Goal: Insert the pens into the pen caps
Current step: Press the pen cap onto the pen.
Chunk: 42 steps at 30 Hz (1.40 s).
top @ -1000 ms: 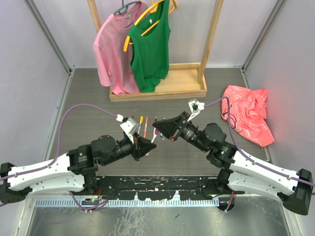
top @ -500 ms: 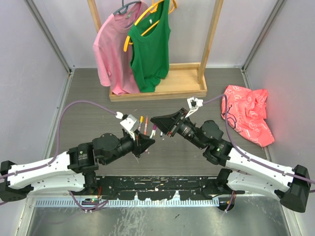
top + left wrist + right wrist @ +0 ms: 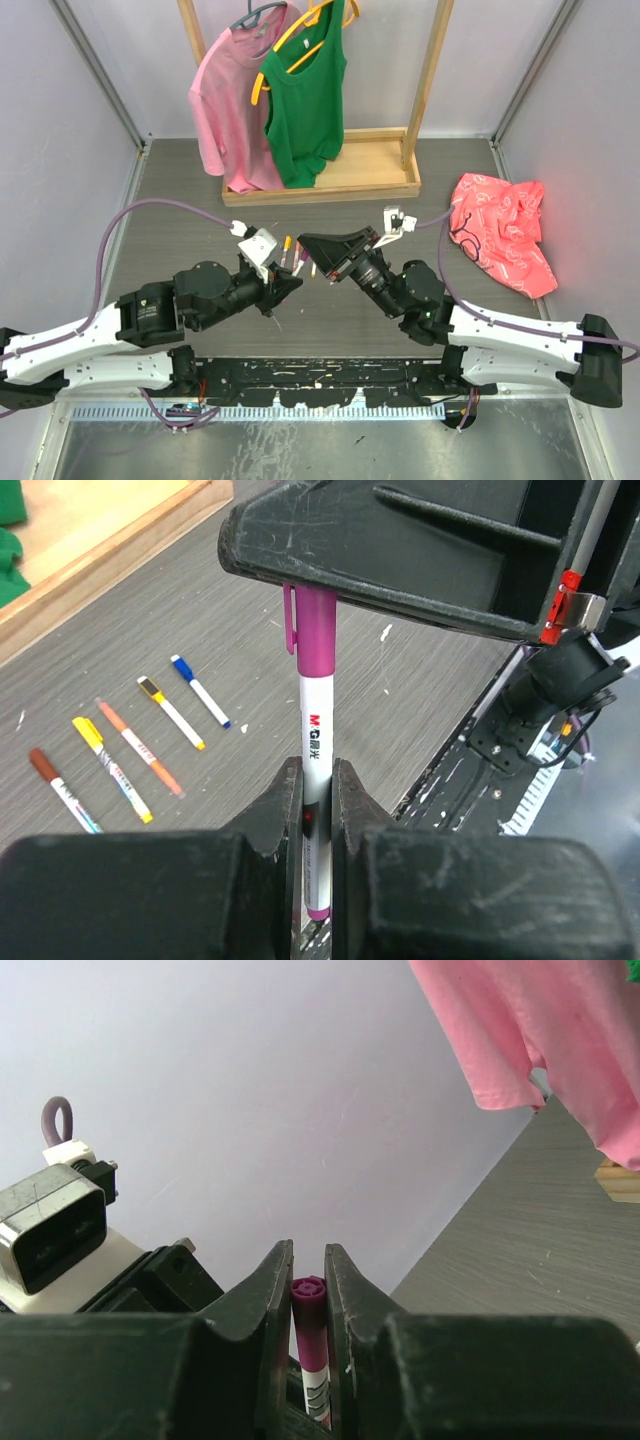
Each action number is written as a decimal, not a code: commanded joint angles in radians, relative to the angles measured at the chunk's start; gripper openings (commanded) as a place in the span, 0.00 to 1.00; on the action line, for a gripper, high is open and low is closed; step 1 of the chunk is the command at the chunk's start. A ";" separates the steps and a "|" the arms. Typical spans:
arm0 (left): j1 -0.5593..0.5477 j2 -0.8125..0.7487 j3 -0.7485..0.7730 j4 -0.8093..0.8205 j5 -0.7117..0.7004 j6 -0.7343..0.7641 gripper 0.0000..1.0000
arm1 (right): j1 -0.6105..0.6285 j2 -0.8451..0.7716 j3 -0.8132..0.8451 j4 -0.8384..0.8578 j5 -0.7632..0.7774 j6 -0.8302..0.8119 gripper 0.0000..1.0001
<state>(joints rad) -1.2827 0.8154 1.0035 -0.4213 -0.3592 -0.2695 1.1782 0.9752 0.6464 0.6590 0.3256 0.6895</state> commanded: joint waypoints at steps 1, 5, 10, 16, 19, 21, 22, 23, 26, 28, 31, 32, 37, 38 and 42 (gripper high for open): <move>0.028 0.003 0.179 0.463 -0.093 0.071 0.00 | 0.161 0.157 -0.108 -0.248 -0.187 0.050 0.00; 0.029 0.015 0.201 0.490 -0.088 0.072 0.00 | 0.222 0.234 -0.127 -0.202 -0.161 0.074 0.00; 0.037 0.013 0.216 0.503 -0.086 0.080 0.00 | 0.274 0.305 -0.141 -0.158 -0.148 0.091 0.00; 0.042 0.009 0.227 0.505 -0.079 0.089 0.00 | 0.343 0.416 -0.139 -0.117 -0.120 0.115 0.00; 0.041 0.003 0.224 0.503 -0.078 0.087 0.00 | 0.345 0.424 -0.137 -0.100 -0.116 0.115 0.00; 0.043 -0.001 0.219 0.502 -0.075 0.082 0.00 | 0.346 0.413 -0.129 -0.102 -0.079 0.111 0.00; 0.043 -0.003 0.216 0.501 -0.075 0.077 0.00 | 0.345 0.405 -0.124 -0.104 -0.071 0.107 0.00; 0.042 -0.006 0.214 0.501 -0.074 0.075 0.00 | 0.343 0.402 -0.121 -0.106 -0.065 0.106 0.00; 0.043 -0.009 0.205 0.496 -0.074 0.070 0.00 | 0.333 0.384 -0.102 -0.111 -0.052 0.098 0.00; 0.043 -0.009 0.202 0.491 -0.070 0.066 0.00 | 0.324 0.365 -0.077 -0.129 -0.040 0.080 0.00; 0.043 -0.009 0.197 0.486 -0.058 0.061 0.00 | 0.299 0.329 -0.022 -0.174 -0.029 0.041 0.00; 0.043 -0.008 0.199 0.475 -0.052 0.061 0.00 | 0.285 0.316 0.007 -0.197 -0.027 0.027 0.00; 0.043 -0.001 0.201 0.397 -0.015 0.053 0.00 | 0.201 0.245 0.157 -0.348 -0.035 -0.069 0.02; 0.043 -0.003 0.198 0.384 -0.009 0.048 0.00 | 0.181 0.220 0.192 -0.369 -0.038 -0.085 0.03; 0.043 -0.020 0.167 0.358 0.005 0.047 0.00 | 0.102 0.160 0.279 -0.431 -0.042 -0.129 0.05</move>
<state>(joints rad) -1.2369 0.8135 1.0946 -0.5922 -0.3622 -0.2176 1.2861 1.1282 0.8783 0.4984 0.5236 0.5880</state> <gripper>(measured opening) 0.080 0.220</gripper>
